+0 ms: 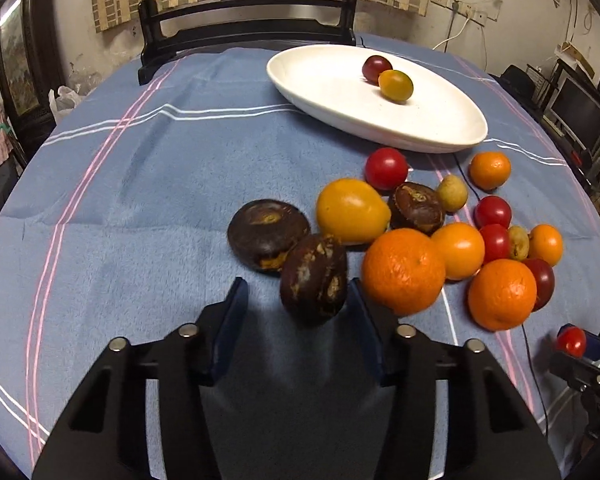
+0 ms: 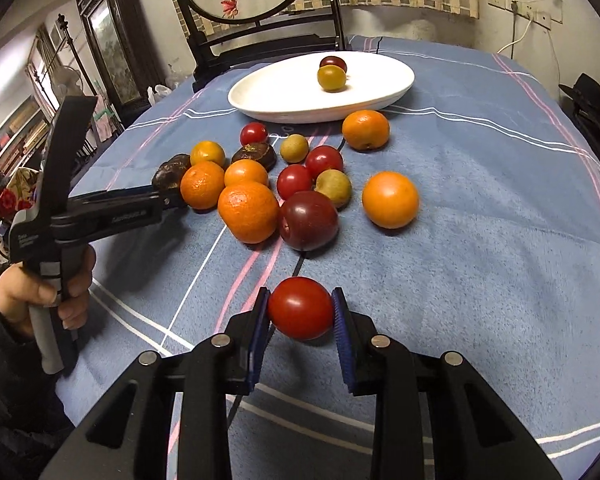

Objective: Organize fruits
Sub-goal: 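Place brown date with left tool while right tool places red cherry tomato on plate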

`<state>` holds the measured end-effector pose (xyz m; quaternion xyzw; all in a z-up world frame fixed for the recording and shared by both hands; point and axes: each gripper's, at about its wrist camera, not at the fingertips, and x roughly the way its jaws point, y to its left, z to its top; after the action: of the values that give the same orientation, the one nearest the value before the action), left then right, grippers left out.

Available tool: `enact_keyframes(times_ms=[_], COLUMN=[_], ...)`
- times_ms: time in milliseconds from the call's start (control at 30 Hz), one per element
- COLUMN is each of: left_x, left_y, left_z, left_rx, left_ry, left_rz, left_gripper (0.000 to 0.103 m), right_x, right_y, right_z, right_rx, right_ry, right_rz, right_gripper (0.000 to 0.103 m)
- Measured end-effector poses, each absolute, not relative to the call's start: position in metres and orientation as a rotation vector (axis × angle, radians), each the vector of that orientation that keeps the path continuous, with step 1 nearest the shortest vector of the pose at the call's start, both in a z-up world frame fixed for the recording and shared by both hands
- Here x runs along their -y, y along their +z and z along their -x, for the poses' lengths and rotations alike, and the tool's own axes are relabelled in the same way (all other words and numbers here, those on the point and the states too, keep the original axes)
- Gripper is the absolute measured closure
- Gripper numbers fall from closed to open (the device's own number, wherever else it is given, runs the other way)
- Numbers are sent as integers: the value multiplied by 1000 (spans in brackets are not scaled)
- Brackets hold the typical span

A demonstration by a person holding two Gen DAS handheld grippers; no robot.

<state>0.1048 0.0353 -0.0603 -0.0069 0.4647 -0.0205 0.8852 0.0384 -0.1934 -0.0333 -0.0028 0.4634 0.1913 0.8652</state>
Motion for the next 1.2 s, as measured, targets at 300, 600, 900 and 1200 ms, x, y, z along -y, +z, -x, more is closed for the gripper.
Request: enact_keyframes(times_ms=[300,600,900,1200], left_x=[-31,-17,3,6], left_y=[-19,32,10,-28], left_z=[-88,-126,-210,-247], left_rx=[-869,-746,-830,-931], left_ry=[-122,-144,-147,-127], left_rz=[-10,-28,11,43], left_gripper=[78,78,78,76], right_x=[199,176,145,136], right_y=[-8,41,22,-13], right_z=[-48,-101,-197,-235], right_rx=[-905,-775,-841,-926], right_ry=[414,428,402,366], right_rz=[15,70,74,68], right_gripper=[72,72,72,67])
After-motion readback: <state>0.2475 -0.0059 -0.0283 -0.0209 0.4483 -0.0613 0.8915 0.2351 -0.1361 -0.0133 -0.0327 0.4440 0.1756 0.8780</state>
